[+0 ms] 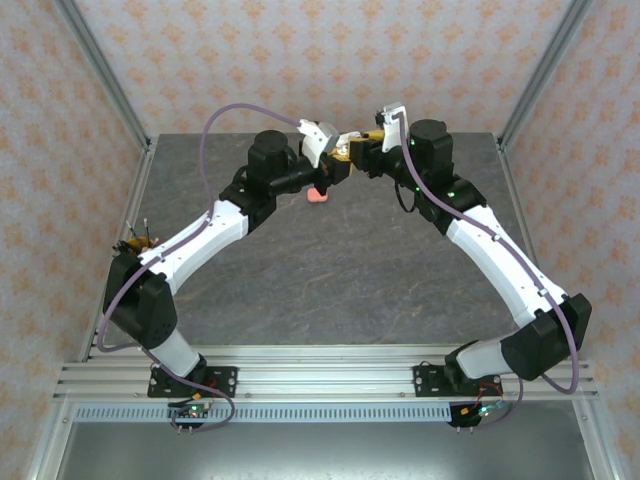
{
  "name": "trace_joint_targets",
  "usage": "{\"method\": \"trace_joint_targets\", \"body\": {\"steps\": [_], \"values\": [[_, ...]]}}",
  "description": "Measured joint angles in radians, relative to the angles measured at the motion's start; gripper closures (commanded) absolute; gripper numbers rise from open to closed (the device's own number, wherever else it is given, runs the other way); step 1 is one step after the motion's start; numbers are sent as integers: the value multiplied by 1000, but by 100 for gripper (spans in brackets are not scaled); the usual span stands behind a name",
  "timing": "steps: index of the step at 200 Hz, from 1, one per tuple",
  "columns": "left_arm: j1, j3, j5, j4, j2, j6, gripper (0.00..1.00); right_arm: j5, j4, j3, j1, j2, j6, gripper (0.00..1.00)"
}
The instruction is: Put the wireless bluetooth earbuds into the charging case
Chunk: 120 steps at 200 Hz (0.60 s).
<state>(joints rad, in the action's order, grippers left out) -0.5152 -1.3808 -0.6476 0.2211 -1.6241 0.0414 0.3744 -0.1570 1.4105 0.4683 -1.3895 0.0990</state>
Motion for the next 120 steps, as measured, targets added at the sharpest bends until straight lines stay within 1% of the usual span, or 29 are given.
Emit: {"method": "trace_joint_targets", "body": {"steps": [68, 120], "values": [[0, 2, 0, 20, -19, 0, 100, -71, 0, 15, 0, 0, -27, 59], [0, 4, 0, 31, -20, 0, 100, -83, 4, 34, 0, 0, -56, 58]]}}
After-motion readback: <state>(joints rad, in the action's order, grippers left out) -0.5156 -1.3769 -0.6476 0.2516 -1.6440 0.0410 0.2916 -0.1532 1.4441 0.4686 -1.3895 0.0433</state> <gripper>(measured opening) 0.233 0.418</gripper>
